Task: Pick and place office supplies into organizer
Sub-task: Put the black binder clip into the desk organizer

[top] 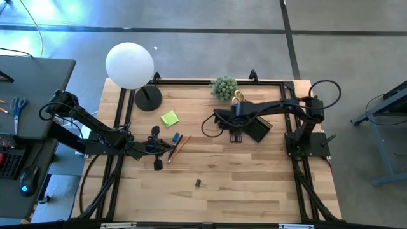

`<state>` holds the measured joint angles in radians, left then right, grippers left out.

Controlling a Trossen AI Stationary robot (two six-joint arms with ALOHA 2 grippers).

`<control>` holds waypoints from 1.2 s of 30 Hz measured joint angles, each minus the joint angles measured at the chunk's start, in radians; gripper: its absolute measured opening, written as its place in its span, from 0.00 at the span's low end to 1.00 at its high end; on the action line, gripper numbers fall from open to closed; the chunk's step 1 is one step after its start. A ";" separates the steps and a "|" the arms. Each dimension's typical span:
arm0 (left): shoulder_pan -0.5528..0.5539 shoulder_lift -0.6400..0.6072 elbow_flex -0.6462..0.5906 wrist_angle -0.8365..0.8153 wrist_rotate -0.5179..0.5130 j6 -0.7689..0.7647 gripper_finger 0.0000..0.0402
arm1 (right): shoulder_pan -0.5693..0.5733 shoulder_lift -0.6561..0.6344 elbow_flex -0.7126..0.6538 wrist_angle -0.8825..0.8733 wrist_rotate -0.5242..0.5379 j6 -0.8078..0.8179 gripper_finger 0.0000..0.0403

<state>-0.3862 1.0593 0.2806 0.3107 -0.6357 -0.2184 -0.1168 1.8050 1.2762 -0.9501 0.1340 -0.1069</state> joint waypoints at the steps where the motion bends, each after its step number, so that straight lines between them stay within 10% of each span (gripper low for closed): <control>1: 0.000 0.000 0.000 0.000 0.000 0.000 0.00 | 0.015 0.000 0.000 0.013 -0.026 0.010 0.37; 9: 0.000 0.000 0.000 0.000 0.017 -0.007 0.00 | 0.153 0.000 0.000 0.158 -0.171 0.121 0.36; 23: 0.000 0.000 0.000 0.011 0.031 -0.029 0.00 | 0.406 0.000 0.000 0.361 -0.063 0.325 0.32; 36: 0.000 0.039 0.000 0.208 0.363 0.068 0.00 | 0.577 0.049 0.000 0.588 0.076 0.385 0.32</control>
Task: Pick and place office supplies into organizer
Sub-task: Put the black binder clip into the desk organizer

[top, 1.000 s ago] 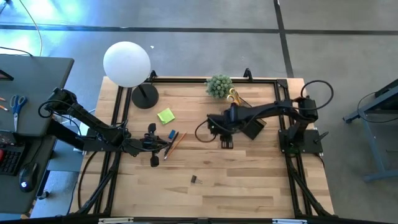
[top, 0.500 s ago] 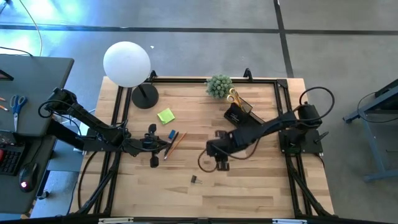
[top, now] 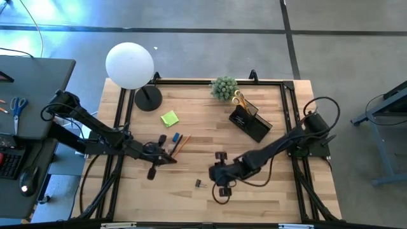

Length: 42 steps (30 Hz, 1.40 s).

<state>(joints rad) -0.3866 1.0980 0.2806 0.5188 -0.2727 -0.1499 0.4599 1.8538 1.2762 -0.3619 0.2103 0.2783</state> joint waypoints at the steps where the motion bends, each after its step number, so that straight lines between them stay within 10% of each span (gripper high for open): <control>1: 0.000 0.021 0.001 0.020 0.016 0.008 0.01 | 0.006 0.009 0.000 0.002 0.000 0.008 0.32; 23: 0.000 0.551 0.289 0.062 0.187 0.071 0.63 | 0.058 0.154 0.000 0.056 0.050 0.110 0.32; 42: 0.001 0.774 0.518 -0.165 0.166 0.068 0.64 | 0.086 0.108 0.000 -0.093 0.139 0.142 0.32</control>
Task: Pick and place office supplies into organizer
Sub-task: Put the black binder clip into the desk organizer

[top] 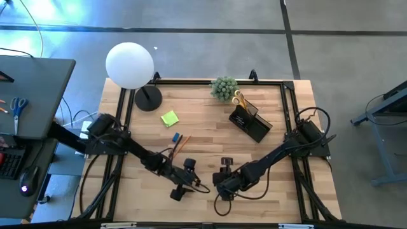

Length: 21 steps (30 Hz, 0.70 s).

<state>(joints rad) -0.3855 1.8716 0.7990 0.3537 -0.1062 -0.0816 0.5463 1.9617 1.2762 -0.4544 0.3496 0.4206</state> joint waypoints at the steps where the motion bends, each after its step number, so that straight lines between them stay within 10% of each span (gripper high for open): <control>1: 0.000 0.008 0.005 0.001 -0.014 0.001 0.64 | 0.001 0.000 0.000 -0.001 0.003 0.001 0.32; 21: 0.033 0.031 0.019 0.004 -0.110 -0.020 0.46 | 0.005 0.000 0.000 0.011 0.028 -0.002 0.32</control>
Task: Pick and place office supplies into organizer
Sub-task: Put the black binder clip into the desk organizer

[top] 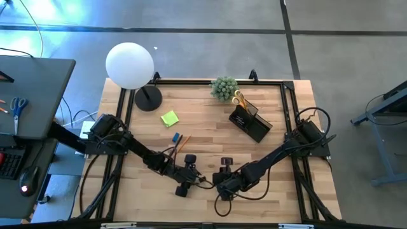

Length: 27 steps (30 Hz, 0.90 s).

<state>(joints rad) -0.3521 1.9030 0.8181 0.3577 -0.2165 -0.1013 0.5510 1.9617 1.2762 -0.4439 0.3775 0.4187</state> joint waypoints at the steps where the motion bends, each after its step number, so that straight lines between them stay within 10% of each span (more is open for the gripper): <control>1: 0.000 0.000 0.000 0.009 -0.001 0.000 0.45 | 0.000 0.000 0.000 0.004 0.000 0.000 0.32; 10: 0.039 0.000 0.000 0.078 -0.202 -0.075 0.39 | 0.000 0.000 0.000 0.055 0.000 0.017 0.32; 27: 0.056 -0.163 0.000 -0.259 -0.201 -0.114 0.17 | -0.049 0.099 0.000 0.337 0.005 -0.213 0.32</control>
<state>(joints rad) -0.2961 1.7403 0.8178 0.0987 -0.4171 -0.2148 0.5020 2.0603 1.2762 -0.1064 0.3822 0.2061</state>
